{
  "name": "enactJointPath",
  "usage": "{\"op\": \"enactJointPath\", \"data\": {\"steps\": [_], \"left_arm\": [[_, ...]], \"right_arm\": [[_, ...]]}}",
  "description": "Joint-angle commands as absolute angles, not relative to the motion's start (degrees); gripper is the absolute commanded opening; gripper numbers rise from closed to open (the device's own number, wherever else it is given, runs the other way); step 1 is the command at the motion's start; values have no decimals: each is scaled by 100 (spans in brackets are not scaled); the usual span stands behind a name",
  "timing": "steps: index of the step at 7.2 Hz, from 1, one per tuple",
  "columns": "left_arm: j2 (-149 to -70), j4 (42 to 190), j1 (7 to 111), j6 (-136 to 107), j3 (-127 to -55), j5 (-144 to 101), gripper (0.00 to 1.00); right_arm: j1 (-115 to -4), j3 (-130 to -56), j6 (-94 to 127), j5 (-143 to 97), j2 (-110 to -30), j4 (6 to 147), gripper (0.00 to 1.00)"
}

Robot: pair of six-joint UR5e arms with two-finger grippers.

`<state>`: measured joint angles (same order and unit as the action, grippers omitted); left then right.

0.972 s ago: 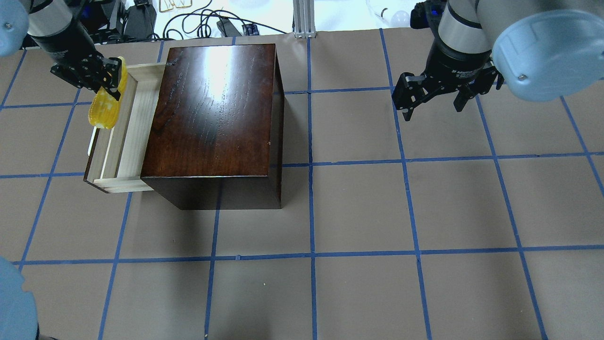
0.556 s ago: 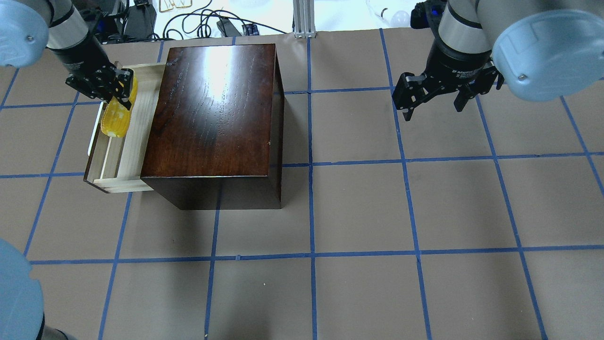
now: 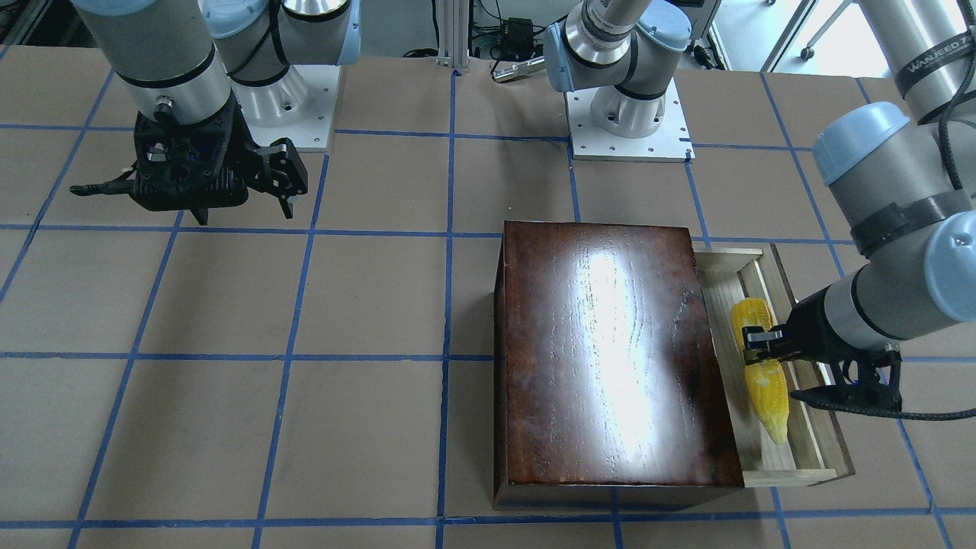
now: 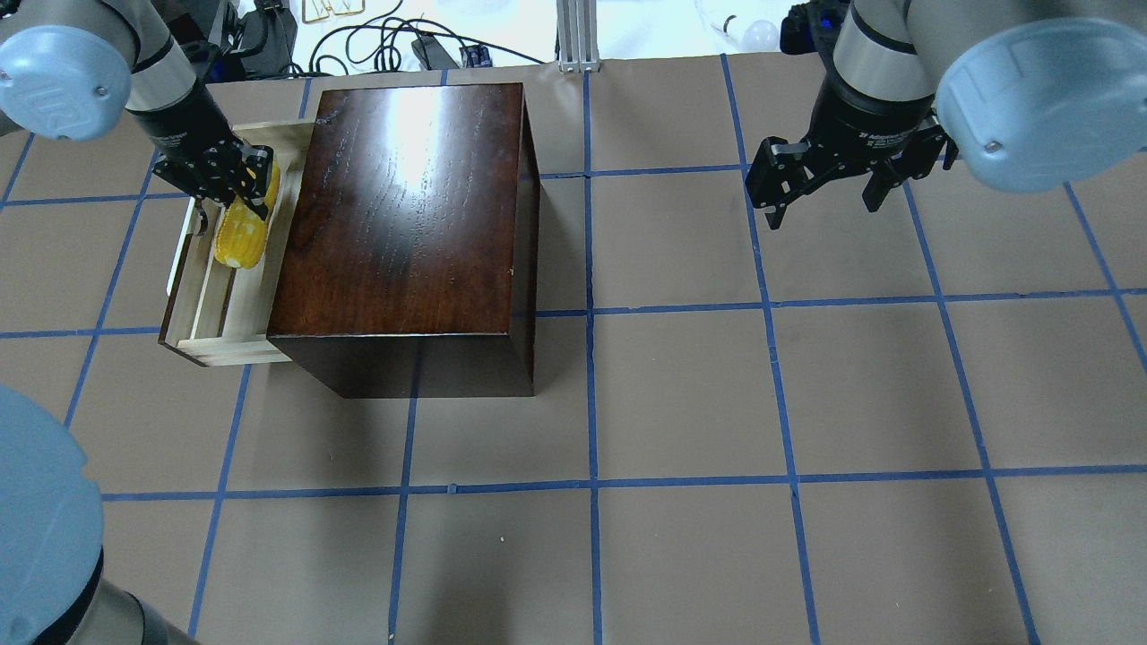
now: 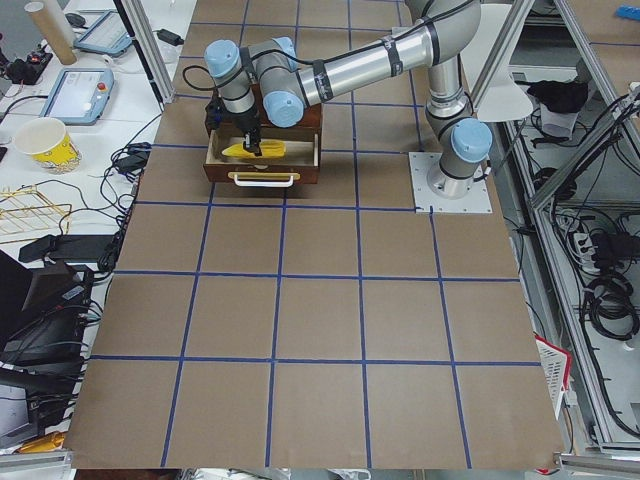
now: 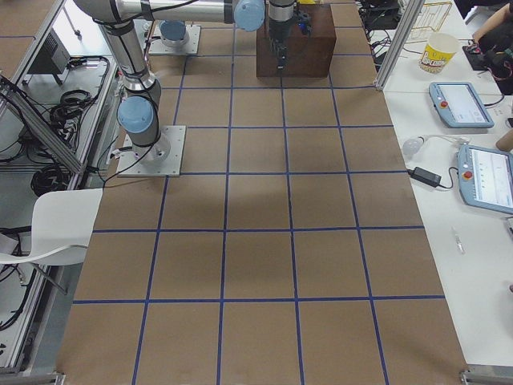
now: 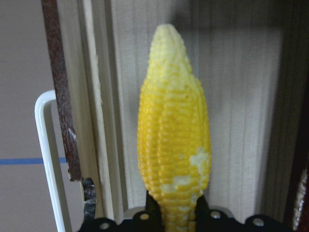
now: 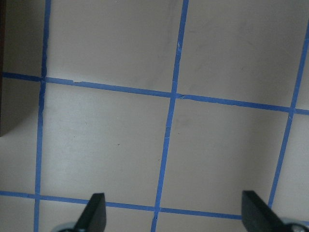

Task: Open drawer and put corn inside
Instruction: 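Lower the corn cob into the open drawer and open the left gripper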

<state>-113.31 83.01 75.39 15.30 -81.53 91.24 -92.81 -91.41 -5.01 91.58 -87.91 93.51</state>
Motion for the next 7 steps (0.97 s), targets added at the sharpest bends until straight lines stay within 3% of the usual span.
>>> {"op": "enactJointPath", "data": {"steps": [1, 3, 4, 5, 7], "left_arm": [[-11460, 8227, 7541, 1529, -8147, 9132, 47], [-11522, 8227, 7532, 1521, -8130, 9123, 75], [-11522, 8218, 7541, 1512, -8130, 9123, 94], [-11453, 8226, 7541, 1503, -8112, 9080, 100], [-11312, 8305, 7532, 1503, -7964, 8956, 100]], "right_arm": [[-9273, -9141, -501, 9158, -8789, 9352, 100], [-9273, -9141, -501, 9158, -8789, 9352, 100], [-9272, -9141, -501, 9158, -8789, 9352, 100], [-9290, -9141, -501, 9158, -8789, 9352, 100], [-9273, -9141, -501, 9158, -8789, 9352, 100]]}}
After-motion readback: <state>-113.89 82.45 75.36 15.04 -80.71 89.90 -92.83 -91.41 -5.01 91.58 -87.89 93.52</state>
